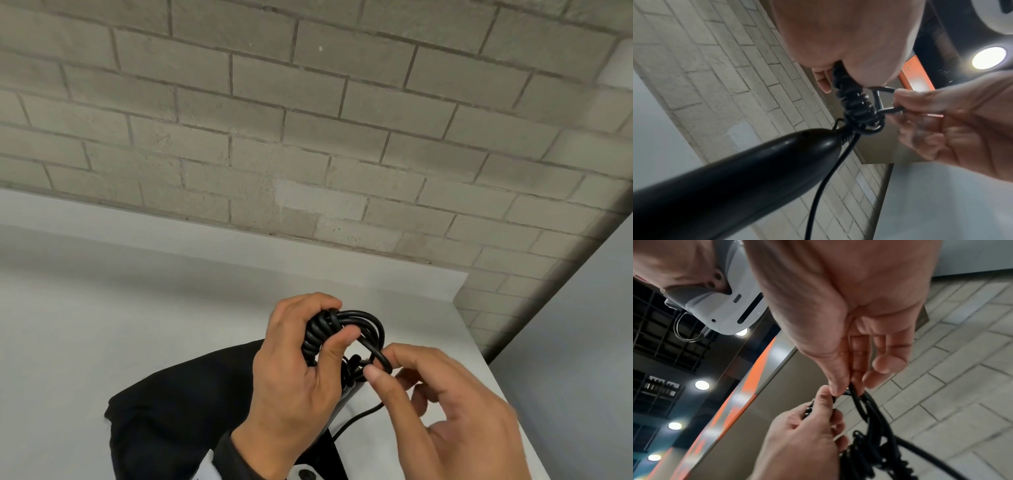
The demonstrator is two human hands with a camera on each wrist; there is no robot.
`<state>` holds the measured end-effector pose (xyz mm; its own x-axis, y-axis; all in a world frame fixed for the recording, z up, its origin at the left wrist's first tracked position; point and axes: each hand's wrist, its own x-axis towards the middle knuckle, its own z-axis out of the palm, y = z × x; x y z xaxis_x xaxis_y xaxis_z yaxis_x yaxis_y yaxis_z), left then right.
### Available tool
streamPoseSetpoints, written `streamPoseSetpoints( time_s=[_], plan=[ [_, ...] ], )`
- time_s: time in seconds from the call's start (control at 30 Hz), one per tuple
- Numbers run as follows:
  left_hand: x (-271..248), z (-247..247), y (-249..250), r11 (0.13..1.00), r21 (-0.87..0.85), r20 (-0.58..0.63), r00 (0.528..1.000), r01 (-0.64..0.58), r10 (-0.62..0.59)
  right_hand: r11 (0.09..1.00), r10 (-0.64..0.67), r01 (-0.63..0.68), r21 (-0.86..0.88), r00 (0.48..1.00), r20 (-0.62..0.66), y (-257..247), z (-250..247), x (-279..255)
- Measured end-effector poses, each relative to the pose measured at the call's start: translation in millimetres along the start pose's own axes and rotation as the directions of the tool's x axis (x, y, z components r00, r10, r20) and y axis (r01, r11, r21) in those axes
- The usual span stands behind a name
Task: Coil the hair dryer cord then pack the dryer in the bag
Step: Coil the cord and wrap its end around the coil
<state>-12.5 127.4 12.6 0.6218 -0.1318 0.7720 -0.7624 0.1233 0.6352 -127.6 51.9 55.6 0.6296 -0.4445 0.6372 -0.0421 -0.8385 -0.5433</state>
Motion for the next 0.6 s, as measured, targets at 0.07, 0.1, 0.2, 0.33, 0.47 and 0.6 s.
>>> streamPoseSetpoints(
  time_s=[0.07, 0.1, 0.2, 0.33, 0.47, 0.6],
  plan=[
    [-2, 3, 0, 1.0, 0.009, -0.016, 1.0, 0.003, -0.003, 0.987, 0.113, -0.107, 0.12, 0.992, -0.047, -4, 3, -1],
    [-2, 3, 1, 1.0, 0.008, -0.026, 1.0, 0.008, -0.008, 0.949, 0.222, -0.213, 0.233, 0.975, -0.011, -7, 3, 0],
    [-3, 3, 2, 1.0, 0.002, -0.047, 0.999, 0.028, -0.028, 0.66, 0.46, -0.519, 0.543, 0.851, 0.255, -16, 1, 3],
    [-3, 3, 2, 0.996, -0.02, -0.071, 0.994, 0.082, -0.083, 0.049, 0.342, -0.739, 0.672, 0.645, 0.683, -13, -2, 2],
    [-3, 4, 3, 0.993, -0.065, -0.068, 0.993, 0.094, -0.098, -0.081, 0.087, -0.78, 0.62, 0.614, 0.784, -11, 1, -1],
    [-1, 3, 1, 0.986, -0.116, -0.075, 0.988, 0.123, -0.132, 0.693, 0.181, -0.466, 0.55, 0.851, 0.493, 2, 11, -18]
  ],
)
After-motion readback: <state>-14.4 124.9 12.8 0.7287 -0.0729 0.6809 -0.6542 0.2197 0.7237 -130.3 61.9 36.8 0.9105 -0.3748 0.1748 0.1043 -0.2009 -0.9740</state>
